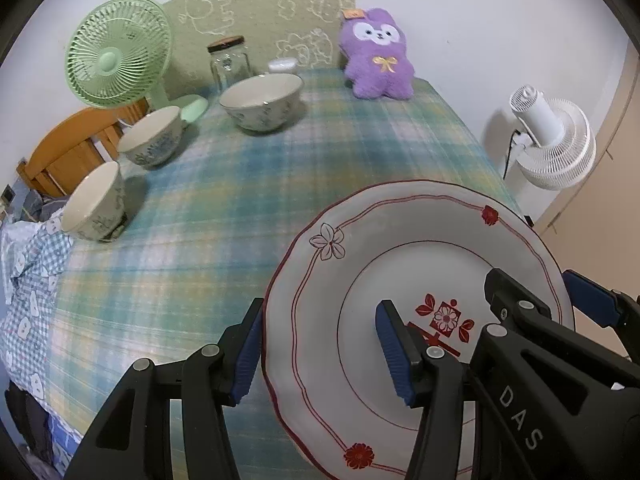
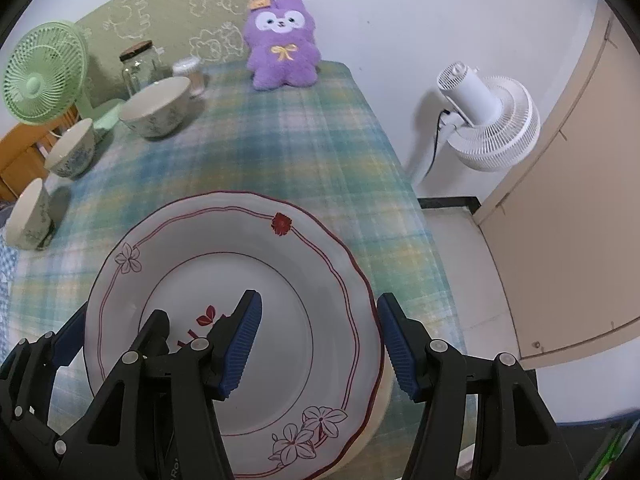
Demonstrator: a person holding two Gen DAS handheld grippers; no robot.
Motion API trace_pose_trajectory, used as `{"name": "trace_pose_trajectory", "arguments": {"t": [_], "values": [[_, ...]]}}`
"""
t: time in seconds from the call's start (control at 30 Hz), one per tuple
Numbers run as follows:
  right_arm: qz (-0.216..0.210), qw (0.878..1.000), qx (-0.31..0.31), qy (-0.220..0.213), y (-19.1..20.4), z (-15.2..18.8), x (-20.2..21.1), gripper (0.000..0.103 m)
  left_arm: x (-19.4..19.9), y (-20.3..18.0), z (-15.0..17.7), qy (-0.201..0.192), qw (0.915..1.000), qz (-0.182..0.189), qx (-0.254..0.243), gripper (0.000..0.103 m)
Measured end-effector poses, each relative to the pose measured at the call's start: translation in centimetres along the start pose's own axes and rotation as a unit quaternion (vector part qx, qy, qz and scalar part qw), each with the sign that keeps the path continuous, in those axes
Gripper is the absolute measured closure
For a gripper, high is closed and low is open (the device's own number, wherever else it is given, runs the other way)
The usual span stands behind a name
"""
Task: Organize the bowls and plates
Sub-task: 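Lower the red-rimmed plate onto the yellow plate stack with both grippers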
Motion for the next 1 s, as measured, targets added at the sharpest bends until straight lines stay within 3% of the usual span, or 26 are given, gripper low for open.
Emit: {"name": "trace_pose_trajectory", "arguments": {"t": [0.5,1.0], "values": [[0.0,0.999,0.008,0.045,-1.9,2.3,-3.3,0.039,-2.5,-2.2,2.6,0.042,0.9991,0.0,-0.003,0.047],[-0.011,0.998,0.005,0.058,-2.0,2.9,-4.1,0.039,-2.7,-2.3,2.7,0.036,0.9988,-0.026,-0.018,0.048]]}}
Point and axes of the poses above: each gripper's, at about its wrist camera, not at the fingertips, and x roughly against the way its jaws point, y to its left, z to its underside, the point moved 9 cm from there along -x, roughly the way its jaws point, and after that the axes turned 3 degrees about -x, right-handed, at the moved point
